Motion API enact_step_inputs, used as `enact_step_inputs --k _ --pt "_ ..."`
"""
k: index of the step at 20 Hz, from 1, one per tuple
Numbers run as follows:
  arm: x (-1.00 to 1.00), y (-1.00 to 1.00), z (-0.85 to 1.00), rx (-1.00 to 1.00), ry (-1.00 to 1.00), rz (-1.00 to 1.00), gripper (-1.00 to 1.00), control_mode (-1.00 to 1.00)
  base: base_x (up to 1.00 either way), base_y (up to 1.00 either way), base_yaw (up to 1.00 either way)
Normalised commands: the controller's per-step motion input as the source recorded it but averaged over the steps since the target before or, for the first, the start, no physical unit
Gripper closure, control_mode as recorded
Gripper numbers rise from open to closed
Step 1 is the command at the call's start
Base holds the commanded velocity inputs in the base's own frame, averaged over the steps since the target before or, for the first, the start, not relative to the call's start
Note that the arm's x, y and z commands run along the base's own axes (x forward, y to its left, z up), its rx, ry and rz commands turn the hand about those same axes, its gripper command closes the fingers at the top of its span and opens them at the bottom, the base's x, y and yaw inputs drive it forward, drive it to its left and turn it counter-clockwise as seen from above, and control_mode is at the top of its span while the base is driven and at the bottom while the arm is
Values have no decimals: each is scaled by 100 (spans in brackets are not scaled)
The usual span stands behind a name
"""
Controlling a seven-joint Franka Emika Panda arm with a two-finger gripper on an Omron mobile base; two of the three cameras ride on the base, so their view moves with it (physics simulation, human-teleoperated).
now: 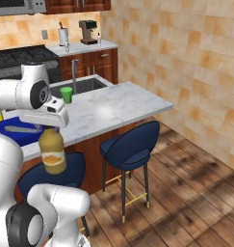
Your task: Place the drinks on the dining counter in a tight cluster.
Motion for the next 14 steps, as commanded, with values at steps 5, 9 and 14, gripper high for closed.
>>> enact_step_inputs --k 5,9,14 --pt "-12 7 43 0 -3 10 100 -100 0 0 0" --pt "0 20 44 0 -17 30 100 -100 0 0 0" --pt "26 37 28 5 -24 39 100 -100 0 0 0"
